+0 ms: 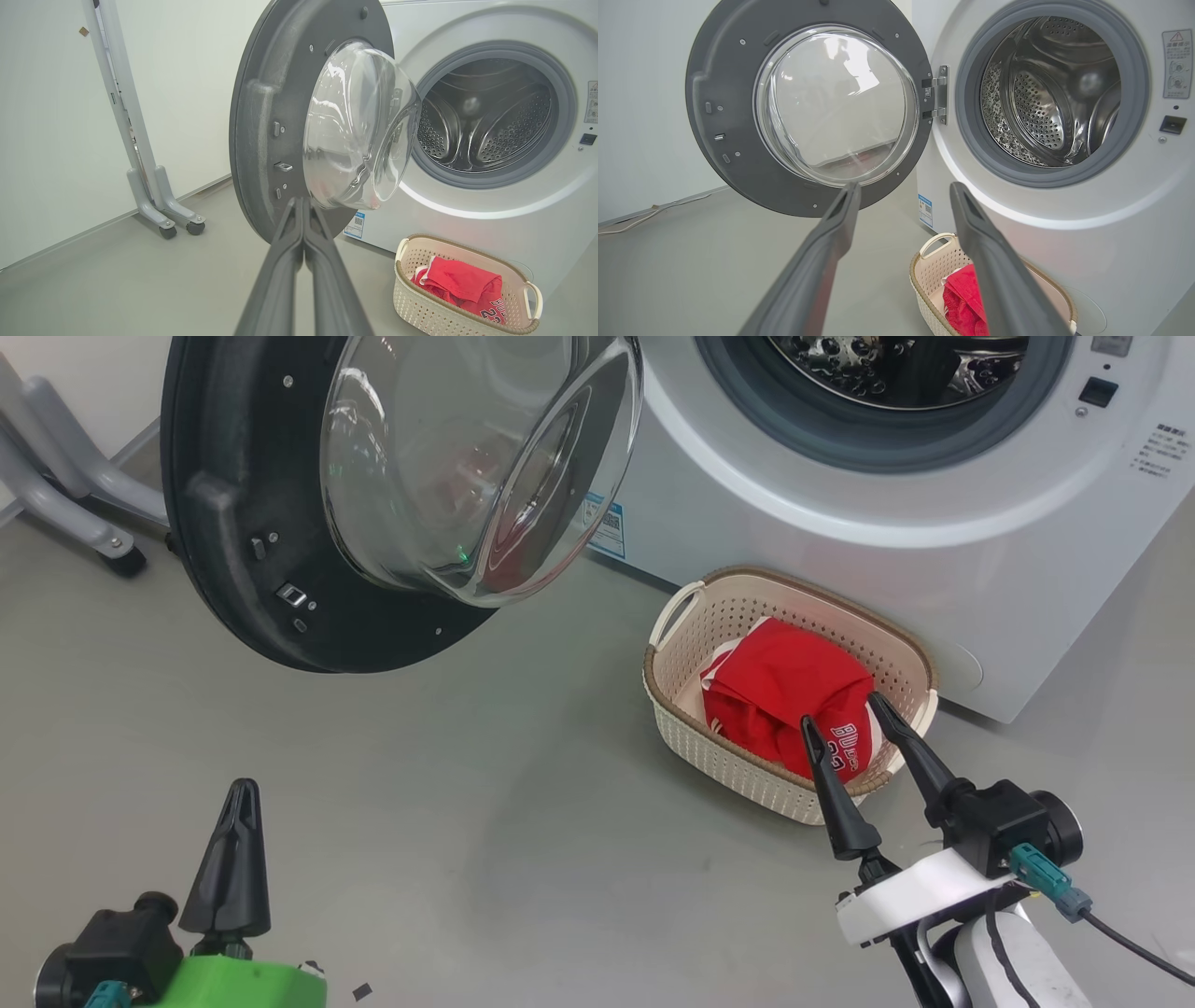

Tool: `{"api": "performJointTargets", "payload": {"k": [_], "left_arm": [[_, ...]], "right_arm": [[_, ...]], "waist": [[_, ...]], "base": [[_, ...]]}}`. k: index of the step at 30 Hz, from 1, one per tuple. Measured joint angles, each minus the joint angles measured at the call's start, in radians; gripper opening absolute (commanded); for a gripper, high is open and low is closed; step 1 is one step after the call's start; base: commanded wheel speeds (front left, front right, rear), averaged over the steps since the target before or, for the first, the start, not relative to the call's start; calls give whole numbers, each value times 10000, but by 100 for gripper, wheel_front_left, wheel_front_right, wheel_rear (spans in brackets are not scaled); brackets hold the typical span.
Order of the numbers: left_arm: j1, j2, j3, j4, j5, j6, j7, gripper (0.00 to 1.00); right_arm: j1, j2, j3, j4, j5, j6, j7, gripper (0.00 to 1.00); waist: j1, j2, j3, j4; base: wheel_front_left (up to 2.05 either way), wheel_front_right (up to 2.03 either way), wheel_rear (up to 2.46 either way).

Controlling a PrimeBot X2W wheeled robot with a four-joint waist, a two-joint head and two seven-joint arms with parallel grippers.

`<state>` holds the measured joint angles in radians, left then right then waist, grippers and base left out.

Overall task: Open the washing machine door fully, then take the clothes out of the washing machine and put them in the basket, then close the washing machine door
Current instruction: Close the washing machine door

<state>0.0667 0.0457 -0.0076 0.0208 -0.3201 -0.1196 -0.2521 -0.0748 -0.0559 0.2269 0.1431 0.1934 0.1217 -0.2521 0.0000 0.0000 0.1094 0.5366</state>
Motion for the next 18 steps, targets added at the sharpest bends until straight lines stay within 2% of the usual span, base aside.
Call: {"api": "performJointTargets", "payload": {"k": [11,14,18], "left_arm": [[-7,-10,-4,23,-38,-2,0,0],[-12,6,343,-2,-123,-2,0,0],[-75,347,767,-136,-134,-2,-2,0]], "right_arm": [[31,-81,-236,-150,-35,-8,0,100],[31,-96,-123,-199,-138,-6,0,100],[26,-136,21,-341,-205,-6,0,100]], "waist": [[0,0,290,-30],[0,0,421,-61],[0,0,663,-188]], "base": [[0,0,0],[0,0,0],[0,0,0]]}}
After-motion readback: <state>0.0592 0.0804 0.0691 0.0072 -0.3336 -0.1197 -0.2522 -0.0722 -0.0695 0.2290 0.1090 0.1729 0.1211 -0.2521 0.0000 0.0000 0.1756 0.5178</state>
